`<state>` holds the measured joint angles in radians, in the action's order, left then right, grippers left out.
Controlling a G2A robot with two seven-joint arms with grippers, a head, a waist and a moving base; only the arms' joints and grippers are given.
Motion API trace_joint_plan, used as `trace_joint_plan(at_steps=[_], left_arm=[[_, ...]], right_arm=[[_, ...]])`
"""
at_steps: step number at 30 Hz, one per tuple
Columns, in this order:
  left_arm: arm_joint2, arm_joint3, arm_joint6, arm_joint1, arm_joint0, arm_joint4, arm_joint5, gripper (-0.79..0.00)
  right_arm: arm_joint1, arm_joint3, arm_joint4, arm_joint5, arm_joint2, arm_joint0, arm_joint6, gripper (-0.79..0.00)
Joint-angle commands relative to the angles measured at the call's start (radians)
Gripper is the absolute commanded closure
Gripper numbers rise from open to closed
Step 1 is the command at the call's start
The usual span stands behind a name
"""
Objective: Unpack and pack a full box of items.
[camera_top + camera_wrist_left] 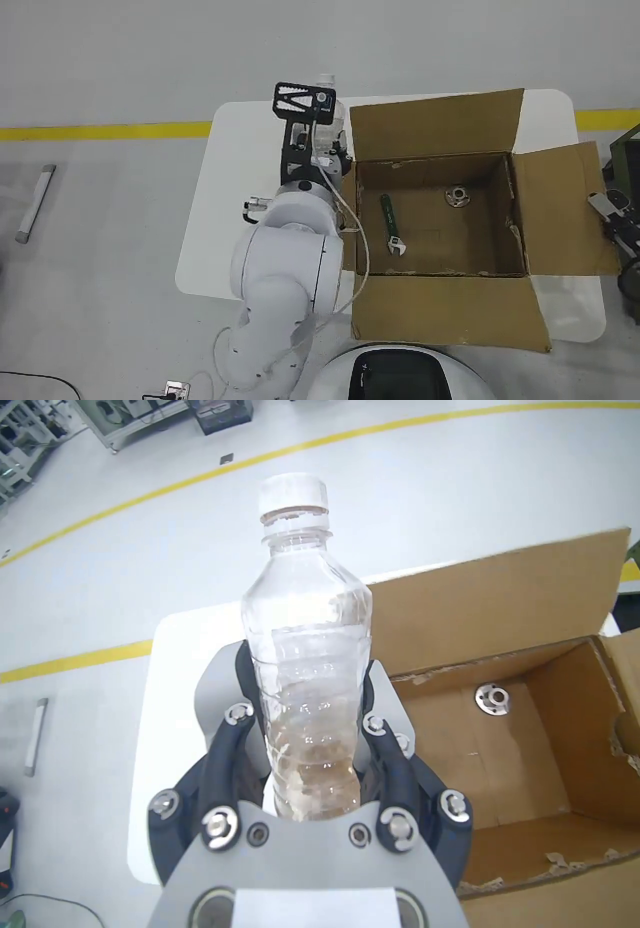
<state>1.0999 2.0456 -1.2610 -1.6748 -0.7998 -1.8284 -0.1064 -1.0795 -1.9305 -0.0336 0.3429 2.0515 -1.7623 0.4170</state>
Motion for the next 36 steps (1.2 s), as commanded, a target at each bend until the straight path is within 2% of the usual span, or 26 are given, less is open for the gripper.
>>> trace_joint_plan(at_steps=[1, 7, 11, 20, 25, 32, 33, 34, 35, 36], left_arm=[[0.035, 0.007, 0.002, 0.002, -0.003, -0.023, 0.010, 0.000], [0.137, 0.002, -0.010, 0.010, -0.041, -0.058, 0.044, 0.000], [0.192, -0.038, -0.015, 0.017, -0.090, -0.072, 0.075, 0.000], [0.193, -0.208, 0.015, 0.024, -0.228, -0.103, 0.091, 0.000], [0.207, -0.312, 0.039, 0.027, -0.255, -0.130, 0.086, 0.000], [0.205, -0.395, 0.066, 0.026, -0.266, -0.116, 0.076, 0.000], [0.205, -0.407, 0.068, 0.025, -0.267, -0.109, 0.072, -0.018], [0.204, -0.418, 0.072, 0.025, -0.267, -0.109, 0.069, -0.089], [0.201, -0.432, 0.073, 0.024, -0.268, -0.113, 0.067, -0.086], [0.200, -0.442, 0.075, 0.024, -0.267, -0.108, 0.063, -0.117]], right_arm=[[-0.001, -0.003, -0.001, -0.002, -0.002, -0.003, -0.002, 0.000], [-0.003, -0.003, -0.002, 0.001, -0.006, -0.004, -0.001, 0.000], [-0.004, -0.003, -0.002, 0.002, -0.010, -0.005, 0.000, 0.000], [-0.007, -0.001, -0.007, 0.004, -0.015, -0.007, 0.003, 0.000], [-0.008, -0.001, -0.009, 0.007, -0.014, -0.008, 0.006, 0.000], [-0.009, -0.001, -0.005, 0.013, -0.006, -0.018, 0.011, 0.000], [-0.009, -0.002, -0.005, 0.013, -0.005, -0.018, 0.011, 0.000], [-0.010, -0.002, -0.004, 0.014, -0.005, -0.019, 0.011, 0.000], [-0.010, -0.002, -0.003, 0.014, -0.006, -0.020, 0.012, 0.000], [-0.010, -0.002, -0.002, 0.014, -0.006, -0.020, 0.013, 0.000]])
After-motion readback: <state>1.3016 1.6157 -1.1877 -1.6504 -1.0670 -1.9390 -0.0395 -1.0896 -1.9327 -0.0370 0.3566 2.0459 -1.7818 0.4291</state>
